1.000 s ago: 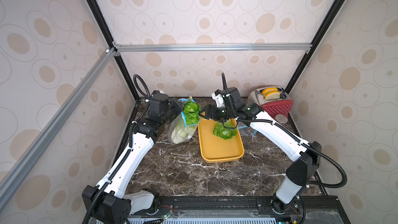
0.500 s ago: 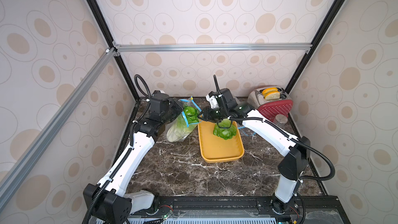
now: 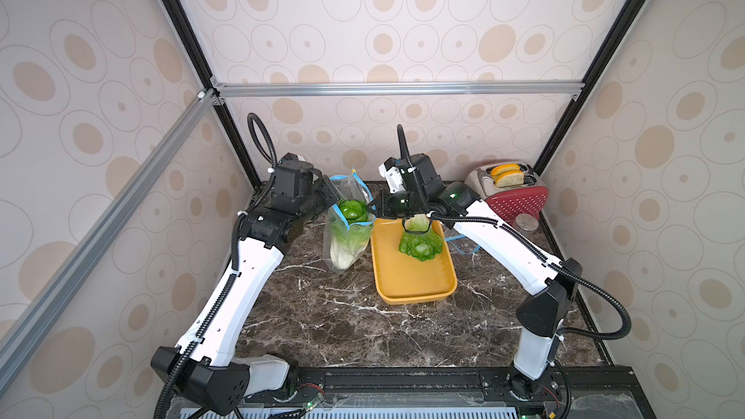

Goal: Put the chinese cabbages into a zipper bag and zip it
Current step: Adjust the zipper food storage bag at the center of the board.

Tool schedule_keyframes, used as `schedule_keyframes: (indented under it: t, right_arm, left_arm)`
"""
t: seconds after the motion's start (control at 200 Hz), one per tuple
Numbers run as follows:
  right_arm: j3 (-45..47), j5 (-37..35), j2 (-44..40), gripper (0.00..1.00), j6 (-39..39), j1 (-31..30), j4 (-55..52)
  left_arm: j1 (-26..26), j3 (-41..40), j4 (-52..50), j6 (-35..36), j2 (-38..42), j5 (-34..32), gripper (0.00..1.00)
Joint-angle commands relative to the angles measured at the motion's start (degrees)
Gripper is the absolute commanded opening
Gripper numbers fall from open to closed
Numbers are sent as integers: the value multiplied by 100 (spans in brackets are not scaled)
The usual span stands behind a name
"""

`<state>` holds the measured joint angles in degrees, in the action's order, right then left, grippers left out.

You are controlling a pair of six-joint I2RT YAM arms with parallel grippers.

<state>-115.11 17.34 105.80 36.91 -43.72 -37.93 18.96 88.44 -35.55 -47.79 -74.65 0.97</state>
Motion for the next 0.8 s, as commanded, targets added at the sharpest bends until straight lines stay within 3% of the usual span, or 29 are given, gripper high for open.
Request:
schedule_keyframes:
  t: [0.0, 0.185, 0.27, 0.461, 0.511, 0.641, 0.756, 0.796]
  right_arm:
    - [-46, 193, 24, 0, 31, -81, -161]
    - [128, -103, -42, 3, -290, -22, -100]
    - [-2, 485, 188, 1, -339, 91, 2]
    - [-727, 602, 573, 1, -966, 58, -233]
    - [-913, 697, 648, 1, -1159, 57, -330]
    - [-1289, 864, 827, 0, -1484, 58, -579]
    - [-1703, 1054, 1005, 0, -1773, 66, -906]
    - [-1944, 1116, 1066, 0, -1883, 71, -1075]
  left_arm:
    - [-34, 233, -383, 522, -120, 24, 0]
    - [-40, -384, 269, 246, 77, 588, 0]
    - [-38, -653, 417, -53, 310, 426, 0]
    - [-35, -1099, 367, -656, 902, -273, 0]
    - [-33, -1182, 304, -578, 988, -372, 9]
    - [-33, -1366, 252, -370, 1107, -243, 21]
    - [-36, -1292, 174, 21, 1334, -223, 51]
    - [-47, -1189, 70, 265, 1445, -324, 57]
